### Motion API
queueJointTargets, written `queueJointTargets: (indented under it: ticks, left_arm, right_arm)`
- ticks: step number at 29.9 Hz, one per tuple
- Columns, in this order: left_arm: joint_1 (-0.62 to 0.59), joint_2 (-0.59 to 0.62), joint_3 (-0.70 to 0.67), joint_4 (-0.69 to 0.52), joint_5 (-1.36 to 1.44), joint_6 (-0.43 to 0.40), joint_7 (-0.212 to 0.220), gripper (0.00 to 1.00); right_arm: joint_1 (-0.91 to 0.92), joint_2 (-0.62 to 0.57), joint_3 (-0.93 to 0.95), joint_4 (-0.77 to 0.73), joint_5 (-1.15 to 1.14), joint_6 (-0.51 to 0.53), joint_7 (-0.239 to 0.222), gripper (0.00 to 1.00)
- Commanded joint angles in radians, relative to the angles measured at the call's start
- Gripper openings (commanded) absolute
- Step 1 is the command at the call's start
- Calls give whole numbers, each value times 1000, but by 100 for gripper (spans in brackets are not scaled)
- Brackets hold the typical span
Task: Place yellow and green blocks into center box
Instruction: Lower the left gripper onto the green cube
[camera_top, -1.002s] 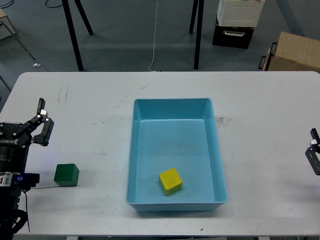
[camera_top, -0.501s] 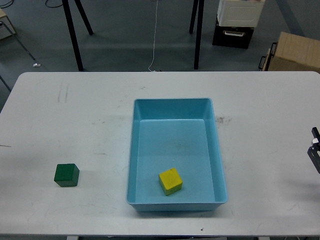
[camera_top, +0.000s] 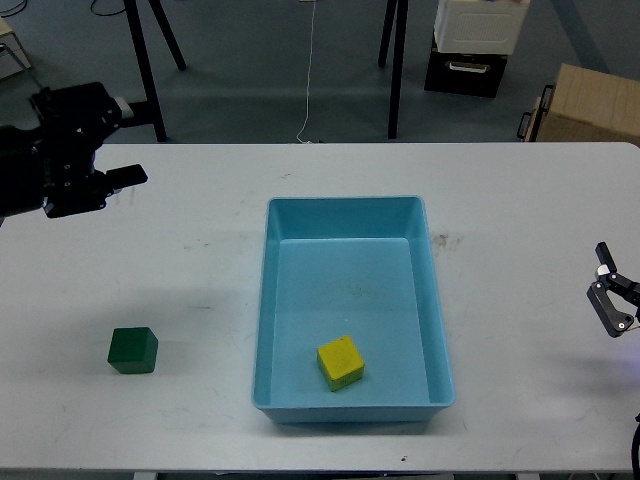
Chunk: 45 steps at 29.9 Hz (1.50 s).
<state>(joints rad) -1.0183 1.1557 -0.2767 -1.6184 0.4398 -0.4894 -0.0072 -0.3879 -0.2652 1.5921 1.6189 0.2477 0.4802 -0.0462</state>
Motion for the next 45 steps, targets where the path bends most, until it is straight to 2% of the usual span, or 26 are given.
queueJointTargets:
  ticks: [1,5,8,13,20,26,42,44,45]
  left_arm:
    - [-221,-5,287,-21,186,1,9,100]
    - [-373,-33,471,-64,336,1,29,100]
    - [-431,-94,608,-57,449,1,52,100]
    - [-477,-226,827,8,557,1,56,100]
    - [-473,-333,959,83,652,1,55,100]
    - [-450,-384,973,170,665,1,53,100]
    - [-361,-377,955,204,665,1,56,100]
    - [-361,-372,955,198,666,1,62,94]
    - [-362,-370,955,193,668,1,70,82]
  right_arm:
    - [-6,1,-15,3,-10,0,-1,100]
    - [-9,3,-14,0,-10,0,-1,100]
    - [-12,3,-14,-1,-10,0,-1,100]
    - [-15,1,-12,-1,-10,3,-1,100]
    - [-25,1,-9,-4,-10,6,0,100]
    - [-23,1,-11,-4,-10,6,0,100]
    - [-22,-5,-14,-7,-27,6,-1,100]
    - [-23,-5,-14,-8,-34,6,-1,100]
    - [-23,-5,-14,-8,-38,6,-1,100]
